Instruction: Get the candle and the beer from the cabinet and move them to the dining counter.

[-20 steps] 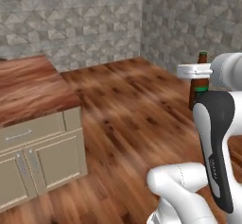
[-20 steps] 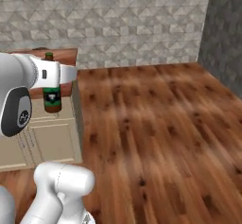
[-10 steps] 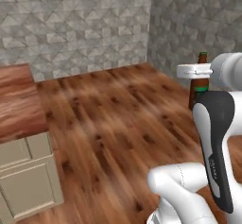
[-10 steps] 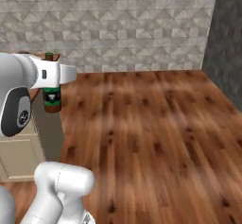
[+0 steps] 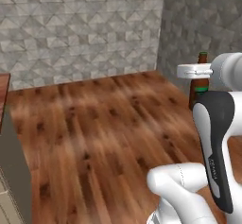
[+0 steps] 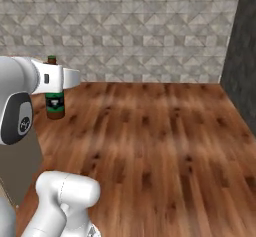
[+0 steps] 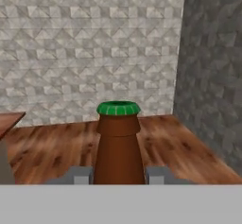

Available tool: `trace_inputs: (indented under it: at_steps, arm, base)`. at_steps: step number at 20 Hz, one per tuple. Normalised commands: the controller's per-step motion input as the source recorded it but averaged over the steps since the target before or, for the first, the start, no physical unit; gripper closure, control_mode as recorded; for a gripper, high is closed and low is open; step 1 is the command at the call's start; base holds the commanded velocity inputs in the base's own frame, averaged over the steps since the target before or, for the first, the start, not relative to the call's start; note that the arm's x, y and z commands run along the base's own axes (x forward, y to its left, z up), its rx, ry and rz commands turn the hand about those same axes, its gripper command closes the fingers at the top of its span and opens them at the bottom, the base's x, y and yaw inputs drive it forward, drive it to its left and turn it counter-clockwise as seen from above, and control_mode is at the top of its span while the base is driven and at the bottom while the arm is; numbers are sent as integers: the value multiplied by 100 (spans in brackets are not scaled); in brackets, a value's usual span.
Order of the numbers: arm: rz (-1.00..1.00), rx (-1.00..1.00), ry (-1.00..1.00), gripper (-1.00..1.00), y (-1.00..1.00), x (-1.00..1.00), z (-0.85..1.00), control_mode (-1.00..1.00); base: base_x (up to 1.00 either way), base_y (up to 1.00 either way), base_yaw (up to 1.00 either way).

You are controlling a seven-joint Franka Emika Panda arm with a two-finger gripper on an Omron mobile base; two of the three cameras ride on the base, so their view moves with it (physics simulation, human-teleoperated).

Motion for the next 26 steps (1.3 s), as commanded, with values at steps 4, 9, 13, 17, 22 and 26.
trace_inputs:
  at_steps: [4, 9, 13, 17, 22, 26]
  arm:
    - [0, 0, 0, 100, 0, 0, 0, 100]
    - [0, 0, 0, 100, 0, 0, 0, 100]
    - [0, 0, 0, 100, 0, 0, 0, 100]
    - [0, 0, 0, 100, 0, 0, 0, 100]
    - [0, 0, 0, 100, 0, 0, 0, 100]
    - [0, 0, 0, 100, 0, 0, 0, 100]
  base:
    - [100, -88, 34]
    - [100, -69, 45]
    - [100, -60, 51]
    - [100, -60, 51]
    - [100, -62, 50]
    - [100, -67, 47]
